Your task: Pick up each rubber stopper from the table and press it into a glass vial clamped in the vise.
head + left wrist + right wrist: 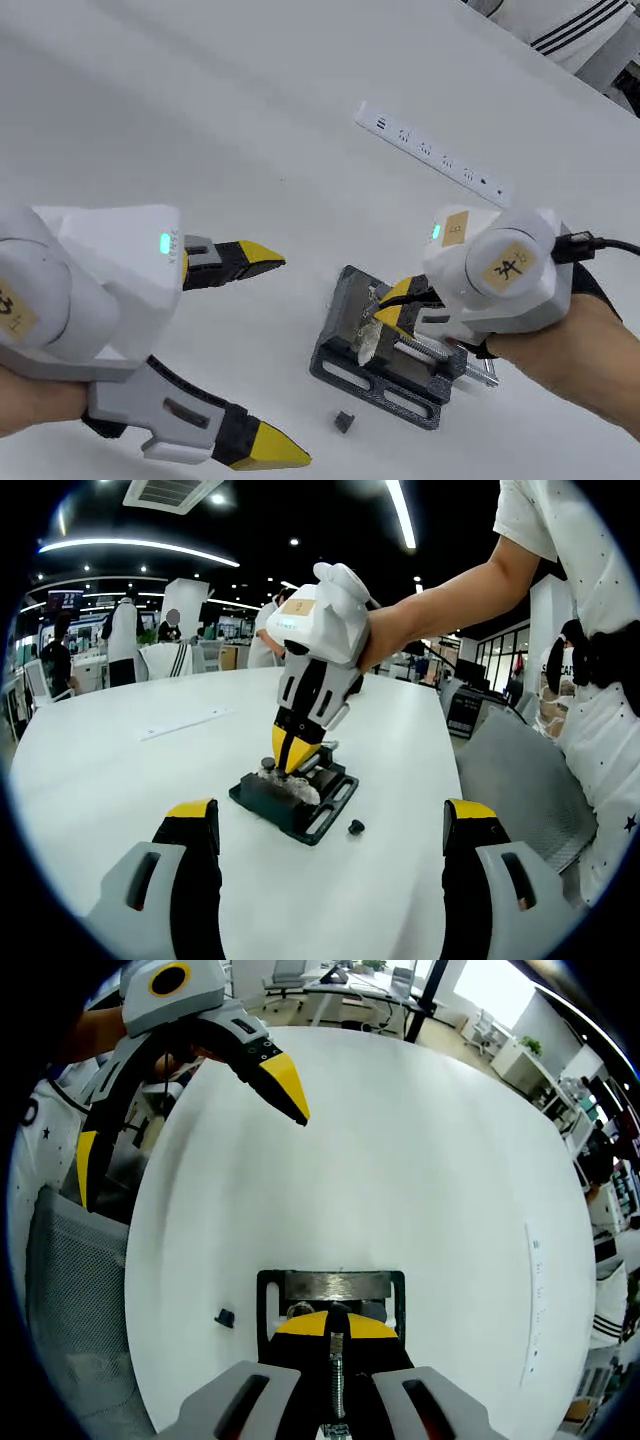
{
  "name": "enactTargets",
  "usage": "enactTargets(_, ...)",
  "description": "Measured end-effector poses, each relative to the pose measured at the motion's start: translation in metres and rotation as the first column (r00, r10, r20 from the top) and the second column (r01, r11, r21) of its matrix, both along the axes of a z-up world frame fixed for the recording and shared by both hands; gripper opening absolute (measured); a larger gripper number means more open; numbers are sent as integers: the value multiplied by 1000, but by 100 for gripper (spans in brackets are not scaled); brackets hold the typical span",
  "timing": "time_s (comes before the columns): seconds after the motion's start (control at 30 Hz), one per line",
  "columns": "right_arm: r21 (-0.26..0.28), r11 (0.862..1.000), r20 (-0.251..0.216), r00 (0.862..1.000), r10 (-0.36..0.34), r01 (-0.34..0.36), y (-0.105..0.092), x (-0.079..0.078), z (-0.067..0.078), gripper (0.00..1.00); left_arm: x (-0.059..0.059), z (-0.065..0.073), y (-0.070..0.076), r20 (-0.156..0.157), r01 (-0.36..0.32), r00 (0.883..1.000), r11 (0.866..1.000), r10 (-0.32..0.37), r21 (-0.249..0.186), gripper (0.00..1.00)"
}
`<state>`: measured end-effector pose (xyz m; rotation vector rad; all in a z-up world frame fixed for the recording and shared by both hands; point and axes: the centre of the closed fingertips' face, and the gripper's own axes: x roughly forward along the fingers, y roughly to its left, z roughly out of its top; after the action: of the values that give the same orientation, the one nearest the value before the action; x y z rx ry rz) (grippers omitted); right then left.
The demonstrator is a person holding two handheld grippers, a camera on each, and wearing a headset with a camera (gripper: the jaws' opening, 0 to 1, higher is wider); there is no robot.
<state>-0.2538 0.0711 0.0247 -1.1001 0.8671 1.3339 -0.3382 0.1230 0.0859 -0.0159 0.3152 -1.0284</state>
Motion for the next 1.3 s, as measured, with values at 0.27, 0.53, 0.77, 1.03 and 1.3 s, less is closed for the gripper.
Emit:
enactTargets(0.27,-1,1000,0,1000,10,-10,0,-1,0,0,0,0,0,0,0,1000,1000,0,-1,92)
enactTargets(0.53,-5,1000,2,1000,19,-19,0,0,0,0,-1,0,-3,0,5,1000,1000,-5,2,92)
enactTargets(0.77,26,1000,-19,1000,-12,13,0,1,1,0,-2,3,0,6,4,1000,1000,-4,14,92)
enactTargets(1.03,45,999,-9,1000,-19,19,-1,0,1,1,-4,6,1,11,6,1000,1000,-6,29,92)
enactTargets(1.3,77,995,-24,998,-60,61,0,1,2,1,-6,10,0,16,12,1000,999,-13,39,92)
